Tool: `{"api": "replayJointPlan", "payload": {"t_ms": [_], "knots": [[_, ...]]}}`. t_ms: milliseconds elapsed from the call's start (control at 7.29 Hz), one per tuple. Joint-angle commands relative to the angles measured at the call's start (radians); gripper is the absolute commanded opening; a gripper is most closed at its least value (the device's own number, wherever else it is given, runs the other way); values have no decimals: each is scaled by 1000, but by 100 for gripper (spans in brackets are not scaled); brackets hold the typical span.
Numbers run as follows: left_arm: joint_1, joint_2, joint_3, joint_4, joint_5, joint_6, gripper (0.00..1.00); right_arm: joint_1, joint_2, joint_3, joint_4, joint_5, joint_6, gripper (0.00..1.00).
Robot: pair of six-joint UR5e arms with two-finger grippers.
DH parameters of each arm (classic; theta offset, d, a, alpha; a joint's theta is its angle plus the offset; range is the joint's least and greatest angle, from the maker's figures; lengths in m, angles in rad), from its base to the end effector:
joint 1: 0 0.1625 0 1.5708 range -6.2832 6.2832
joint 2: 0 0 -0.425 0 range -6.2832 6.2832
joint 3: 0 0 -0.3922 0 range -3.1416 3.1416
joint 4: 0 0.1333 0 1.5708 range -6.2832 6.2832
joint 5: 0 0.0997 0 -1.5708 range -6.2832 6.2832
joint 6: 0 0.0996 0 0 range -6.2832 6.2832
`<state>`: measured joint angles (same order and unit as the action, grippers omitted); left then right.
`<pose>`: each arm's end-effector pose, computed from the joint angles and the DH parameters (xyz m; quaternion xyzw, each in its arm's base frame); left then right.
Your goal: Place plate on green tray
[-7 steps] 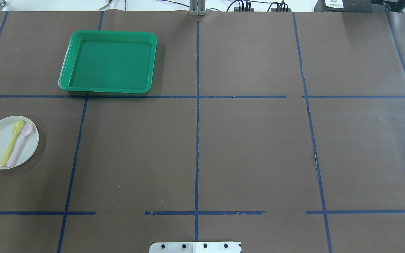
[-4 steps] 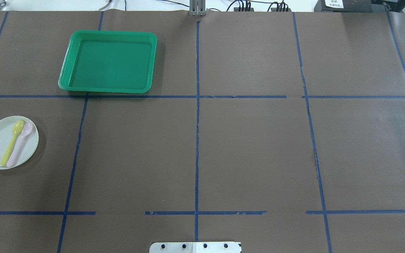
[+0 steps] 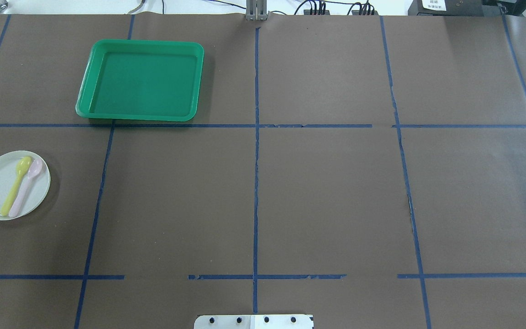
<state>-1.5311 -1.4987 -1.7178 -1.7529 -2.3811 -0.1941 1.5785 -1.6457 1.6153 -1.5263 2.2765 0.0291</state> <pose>-0.0423 -0.4764 0.5981 0.0714 0.4020 -0.0199 0.9126 0.0723 -0.4604 0.6726 0.0029 -0.3456 0.0148 0.9383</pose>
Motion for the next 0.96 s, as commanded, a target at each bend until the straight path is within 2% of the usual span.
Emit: {"api": "replayJointPlan", "payload": {"t_ms": [0,275,412,549,686,824], "knots": [[2,3,1,-3,-38,-1,100,0,0,0,0,1,0,100],[11,38,15,-60,53,56,100,0,0,0,0,1,0,100],[12,75,20,-115,57,58,100,0,0,0,0,0,0,100],[15,95,23,-172,59,56,86,0,0,0,0,0,0,100],[61,97,50,-218,57,55,86,0,1,0,0,1,0,100],[150,97,73,-320,57,45,86,0,0,0,0,0,0,100]]}}
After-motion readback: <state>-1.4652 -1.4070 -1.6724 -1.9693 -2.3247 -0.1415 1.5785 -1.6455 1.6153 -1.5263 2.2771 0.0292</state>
